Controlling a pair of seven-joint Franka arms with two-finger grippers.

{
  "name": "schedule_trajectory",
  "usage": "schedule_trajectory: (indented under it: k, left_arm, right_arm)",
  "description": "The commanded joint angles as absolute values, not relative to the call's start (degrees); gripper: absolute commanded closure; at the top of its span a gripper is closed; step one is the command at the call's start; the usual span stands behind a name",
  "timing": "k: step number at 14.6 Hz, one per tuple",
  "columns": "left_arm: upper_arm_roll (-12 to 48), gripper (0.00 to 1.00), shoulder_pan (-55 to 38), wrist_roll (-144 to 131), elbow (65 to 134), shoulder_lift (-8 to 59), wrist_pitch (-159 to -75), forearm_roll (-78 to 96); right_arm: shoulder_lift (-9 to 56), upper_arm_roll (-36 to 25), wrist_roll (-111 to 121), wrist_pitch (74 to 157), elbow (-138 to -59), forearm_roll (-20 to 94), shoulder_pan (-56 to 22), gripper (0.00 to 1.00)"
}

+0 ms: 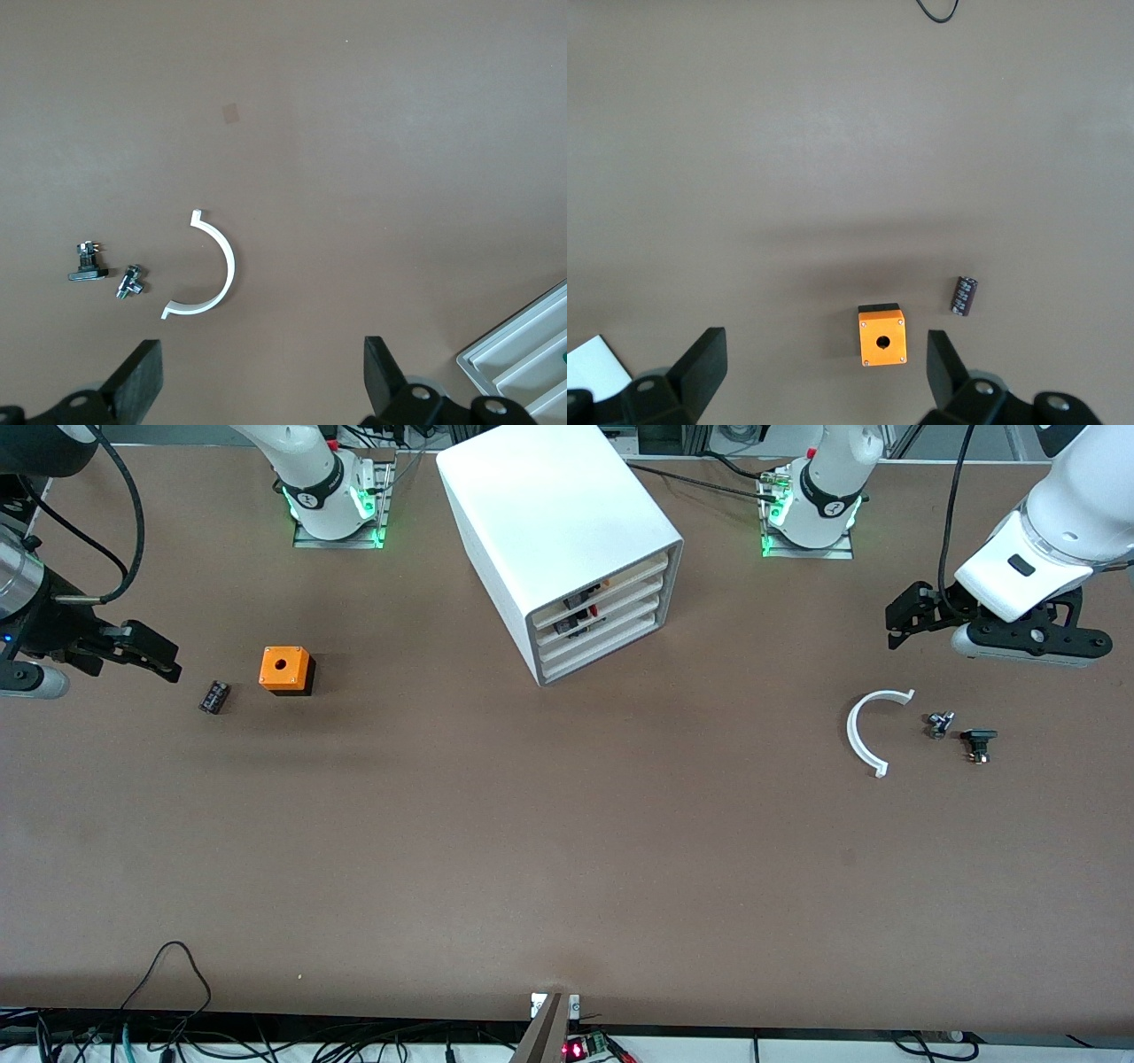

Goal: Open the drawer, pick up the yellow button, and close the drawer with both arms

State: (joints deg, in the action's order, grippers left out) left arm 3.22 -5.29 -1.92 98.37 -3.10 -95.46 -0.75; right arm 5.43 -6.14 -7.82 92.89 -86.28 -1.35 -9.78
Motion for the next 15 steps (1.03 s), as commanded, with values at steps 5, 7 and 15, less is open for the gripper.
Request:
schedule_trajectory:
  k: [5,7,15]
  left_arm:
    - [3.6,0.00,-4.8,-1.8,96.3,-2.0,-94.2,0.2]
    - [3.6,0.00,-4.8,-1.8,96.2,-2.0,-94.2,0.2]
    - [3.8,0.00,-4.8,-1.8,95.3,-1.3,-94.2,0.3]
  right_arm:
    - [6.2,-6.0,-8.3,92.5,-84.6,-2.1,-9.8,0.00]
    - [6.2,-6.0,-8.2,92.5,-84.6,-2.1,-9.8,0.00]
    - [7.1,-6.0,-8.0,91.9,-82.5,-2.1,-9.8,0.00]
